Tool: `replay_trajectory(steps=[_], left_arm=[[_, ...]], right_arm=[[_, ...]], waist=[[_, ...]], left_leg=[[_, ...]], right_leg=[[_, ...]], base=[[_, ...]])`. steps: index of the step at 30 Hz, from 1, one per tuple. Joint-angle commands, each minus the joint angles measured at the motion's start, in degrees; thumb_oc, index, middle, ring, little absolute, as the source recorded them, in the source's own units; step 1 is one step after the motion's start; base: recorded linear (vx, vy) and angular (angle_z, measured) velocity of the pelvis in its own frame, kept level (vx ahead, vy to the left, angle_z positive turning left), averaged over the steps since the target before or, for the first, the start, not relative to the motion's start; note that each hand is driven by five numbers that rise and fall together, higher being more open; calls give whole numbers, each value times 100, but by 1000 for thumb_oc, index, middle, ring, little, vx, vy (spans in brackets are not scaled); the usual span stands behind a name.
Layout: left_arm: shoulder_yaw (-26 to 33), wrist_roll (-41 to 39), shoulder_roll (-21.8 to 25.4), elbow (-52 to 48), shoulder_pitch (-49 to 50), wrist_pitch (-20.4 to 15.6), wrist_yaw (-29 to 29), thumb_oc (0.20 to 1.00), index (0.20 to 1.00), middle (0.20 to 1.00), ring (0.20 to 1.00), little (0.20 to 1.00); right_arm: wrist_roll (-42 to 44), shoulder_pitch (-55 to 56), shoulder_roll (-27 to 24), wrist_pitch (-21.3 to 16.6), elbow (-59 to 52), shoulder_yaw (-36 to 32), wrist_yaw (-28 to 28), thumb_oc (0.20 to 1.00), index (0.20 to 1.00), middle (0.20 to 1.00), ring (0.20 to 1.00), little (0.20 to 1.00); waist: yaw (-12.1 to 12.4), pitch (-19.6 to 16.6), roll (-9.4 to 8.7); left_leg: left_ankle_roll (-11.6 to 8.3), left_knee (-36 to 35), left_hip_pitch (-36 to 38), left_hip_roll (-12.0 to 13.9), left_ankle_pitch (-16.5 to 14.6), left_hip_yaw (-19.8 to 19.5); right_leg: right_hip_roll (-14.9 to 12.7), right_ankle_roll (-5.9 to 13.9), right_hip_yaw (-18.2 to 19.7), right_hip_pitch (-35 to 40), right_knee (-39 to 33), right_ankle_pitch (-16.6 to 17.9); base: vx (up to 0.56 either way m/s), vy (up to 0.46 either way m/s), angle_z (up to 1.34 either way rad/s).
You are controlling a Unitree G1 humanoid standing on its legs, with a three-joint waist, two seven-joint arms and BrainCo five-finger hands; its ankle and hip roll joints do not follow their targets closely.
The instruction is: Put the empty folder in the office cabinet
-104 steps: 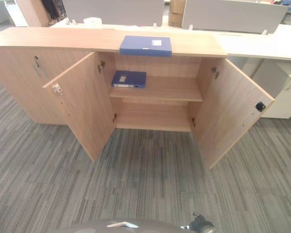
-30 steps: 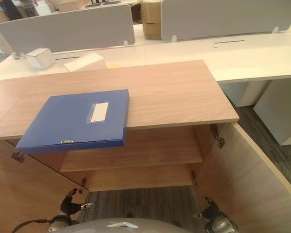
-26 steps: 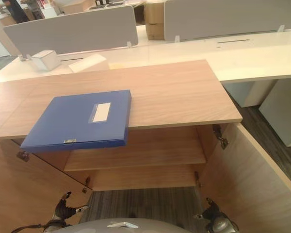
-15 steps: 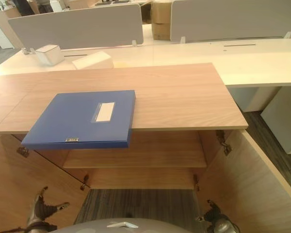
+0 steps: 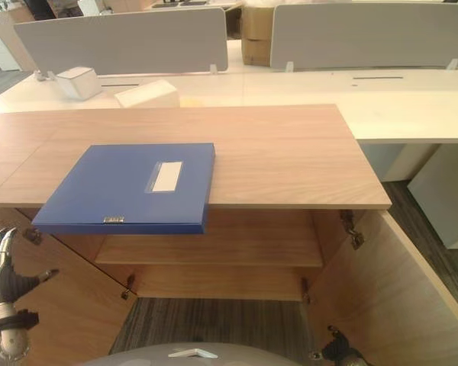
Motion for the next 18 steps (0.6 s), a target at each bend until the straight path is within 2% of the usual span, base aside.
replay_trajectory(steps=[1, 10, 18], left_arm=[[286, 417, 596, -269, -116, -75, 455, 1000, 1000, 1000, 1000, 1000], [547, 679, 757, -886, -64, -145, 624, 1000, 1000, 1000, 1000, 1000], [437, 831, 970, -1131, -184, -188, 604, 1000, 1000, 1000, 1000, 1000]], right_arm=[[75, -364, 53, -105, 137, -18, -109, 1000, 1000, 1000, 1000, 1000], [105, -362, 105, -146, 163, 16, -126, 1000, 1000, 1000, 1000, 1000], [147, -403, 134, -149, 194, 63, -110, 1000, 1000, 1000, 1000, 1000]], waist=[[35, -53, -176], [39, -64, -203], [6, -68, -206]], left_leg=[[-407, -1, -127, 518, 66, -176], [-418, -1, -85, 530, 18, -142], [-412, -1, -32, 527, -15, -79]], right_leg=[[-589, 554, -28, 60, 22, -34], [-581, 559, 19, 61, 22, -26], [-590, 571, 64, 66, 22, -4]], base=[[0, 0, 0], [0, 0, 0], [-2, -1, -3]])
